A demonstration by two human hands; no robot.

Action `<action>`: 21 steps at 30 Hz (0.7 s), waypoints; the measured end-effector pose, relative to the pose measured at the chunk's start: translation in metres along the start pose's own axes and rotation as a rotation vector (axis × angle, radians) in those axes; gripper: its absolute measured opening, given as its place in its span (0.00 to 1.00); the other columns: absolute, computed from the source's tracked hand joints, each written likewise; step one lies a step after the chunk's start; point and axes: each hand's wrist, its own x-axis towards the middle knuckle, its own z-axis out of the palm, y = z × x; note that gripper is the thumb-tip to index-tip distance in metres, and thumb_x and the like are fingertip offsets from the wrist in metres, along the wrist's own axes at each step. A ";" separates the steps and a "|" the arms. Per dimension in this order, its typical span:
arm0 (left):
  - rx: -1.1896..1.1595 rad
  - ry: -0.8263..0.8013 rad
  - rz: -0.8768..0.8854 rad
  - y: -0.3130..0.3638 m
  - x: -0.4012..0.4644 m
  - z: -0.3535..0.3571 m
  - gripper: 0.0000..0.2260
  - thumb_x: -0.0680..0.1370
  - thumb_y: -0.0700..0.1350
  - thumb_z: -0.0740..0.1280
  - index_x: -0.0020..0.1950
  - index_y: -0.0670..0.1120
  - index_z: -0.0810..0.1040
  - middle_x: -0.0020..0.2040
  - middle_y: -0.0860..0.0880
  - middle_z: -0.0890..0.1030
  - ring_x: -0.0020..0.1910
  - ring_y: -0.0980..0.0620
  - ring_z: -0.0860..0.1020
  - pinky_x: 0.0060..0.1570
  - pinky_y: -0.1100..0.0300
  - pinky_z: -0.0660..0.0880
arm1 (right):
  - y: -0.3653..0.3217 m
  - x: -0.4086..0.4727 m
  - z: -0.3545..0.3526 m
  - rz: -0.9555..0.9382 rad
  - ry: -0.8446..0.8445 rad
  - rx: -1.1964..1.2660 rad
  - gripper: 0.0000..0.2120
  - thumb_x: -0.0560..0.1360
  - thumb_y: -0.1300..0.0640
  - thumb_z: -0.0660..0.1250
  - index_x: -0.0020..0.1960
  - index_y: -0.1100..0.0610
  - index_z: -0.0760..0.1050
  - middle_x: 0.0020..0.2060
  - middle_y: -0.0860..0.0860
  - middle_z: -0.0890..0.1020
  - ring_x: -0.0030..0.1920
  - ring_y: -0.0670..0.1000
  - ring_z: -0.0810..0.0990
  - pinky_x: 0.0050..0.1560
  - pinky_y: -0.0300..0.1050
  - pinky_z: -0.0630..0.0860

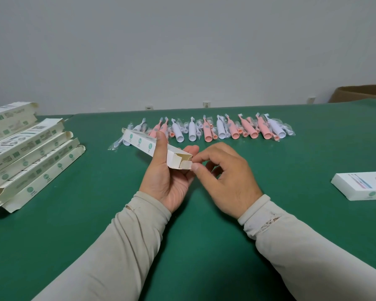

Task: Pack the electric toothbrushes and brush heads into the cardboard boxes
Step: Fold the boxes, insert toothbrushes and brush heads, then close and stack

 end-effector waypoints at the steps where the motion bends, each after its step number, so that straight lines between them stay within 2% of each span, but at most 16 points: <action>1: 0.006 0.004 -0.004 0.000 0.000 0.000 0.25 0.72 0.63 0.68 0.64 0.53 0.75 0.49 0.40 0.76 0.42 0.47 0.82 0.49 0.44 0.80 | 0.000 -0.001 0.000 -0.002 -0.007 0.002 0.03 0.74 0.58 0.71 0.47 0.53 0.83 0.45 0.47 0.79 0.41 0.49 0.78 0.43 0.39 0.76; 4: -0.004 0.019 -0.037 0.000 0.000 0.001 0.35 0.69 0.63 0.70 0.71 0.49 0.69 0.49 0.40 0.77 0.41 0.44 0.83 0.44 0.43 0.81 | -0.002 -0.001 0.001 -0.009 -0.038 -0.001 0.03 0.73 0.58 0.72 0.47 0.53 0.83 0.45 0.47 0.79 0.42 0.49 0.79 0.45 0.45 0.78; 5: -0.006 0.022 -0.042 0.000 0.000 0.001 0.38 0.68 0.63 0.70 0.73 0.47 0.67 0.48 0.40 0.77 0.43 0.43 0.81 0.45 0.43 0.81 | -0.002 -0.001 0.001 -0.015 -0.042 -0.016 0.04 0.73 0.58 0.73 0.48 0.53 0.83 0.45 0.47 0.78 0.42 0.49 0.79 0.45 0.46 0.78; 6: 0.000 0.022 -0.040 -0.001 0.000 0.001 0.39 0.68 0.63 0.71 0.74 0.47 0.67 0.47 0.40 0.77 0.45 0.43 0.80 0.51 0.43 0.80 | -0.001 -0.001 0.001 -0.021 -0.037 -0.028 0.05 0.73 0.59 0.73 0.48 0.53 0.83 0.45 0.47 0.78 0.42 0.48 0.79 0.46 0.44 0.78; 8: 0.005 0.016 -0.018 -0.002 0.001 0.000 0.33 0.70 0.63 0.70 0.71 0.50 0.71 0.45 0.41 0.76 0.46 0.45 0.78 0.65 0.42 0.73 | -0.001 -0.001 -0.001 -0.032 -0.017 -0.040 0.06 0.74 0.60 0.73 0.50 0.53 0.84 0.45 0.46 0.79 0.45 0.45 0.79 0.47 0.36 0.75; 9: -0.003 0.011 -0.007 -0.003 0.001 0.000 0.29 0.72 0.63 0.69 0.68 0.51 0.73 0.44 0.41 0.76 0.45 0.46 0.77 0.68 0.43 0.70 | -0.001 -0.001 -0.002 -0.036 -0.008 -0.043 0.06 0.74 0.61 0.73 0.50 0.53 0.84 0.46 0.46 0.79 0.47 0.41 0.78 0.48 0.31 0.72; 12: -0.021 -0.016 -0.020 -0.004 0.002 -0.002 0.23 0.74 0.62 0.68 0.66 0.54 0.74 0.45 0.42 0.76 0.45 0.49 0.78 0.65 0.47 0.72 | -0.001 -0.001 -0.002 -0.043 -0.006 -0.048 0.06 0.75 0.62 0.73 0.51 0.54 0.85 0.46 0.47 0.79 0.53 0.31 0.76 0.52 0.27 0.69; 15: -0.021 -0.058 -0.043 -0.005 0.001 -0.002 0.22 0.75 0.62 0.67 0.67 0.54 0.74 0.48 0.42 0.76 0.49 0.48 0.77 0.70 0.42 0.68 | 0.000 -0.001 -0.003 -0.015 -0.022 -0.022 0.06 0.76 0.61 0.72 0.52 0.54 0.85 0.48 0.47 0.80 0.59 0.37 0.78 0.57 0.34 0.73; 18: 0.020 -0.063 -0.034 -0.006 -0.002 0.002 0.21 0.74 0.61 0.68 0.64 0.54 0.75 0.45 0.44 0.79 0.47 0.49 0.78 0.70 0.40 0.68 | 0.000 -0.001 -0.003 0.003 -0.001 -0.018 0.06 0.76 0.61 0.72 0.51 0.54 0.85 0.48 0.46 0.80 0.56 0.38 0.79 0.55 0.32 0.73; 21: 0.049 -0.081 -0.029 -0.005 -0.005 0.004 0.22 0.74 0.61 0.68 0.66 0.57 0.74 0.41 0.45 0.78 0.43 0.49 0.79 0.65 0.40 0.73 | 0.000 0.001 -0.002 0.033 0.002 -0.019 0.03 0.75 0.60 0.73 0.48 0.54 0.84 0.47 0.46 0.80 0.50 0.43 0.80 0.49 0.33 0.74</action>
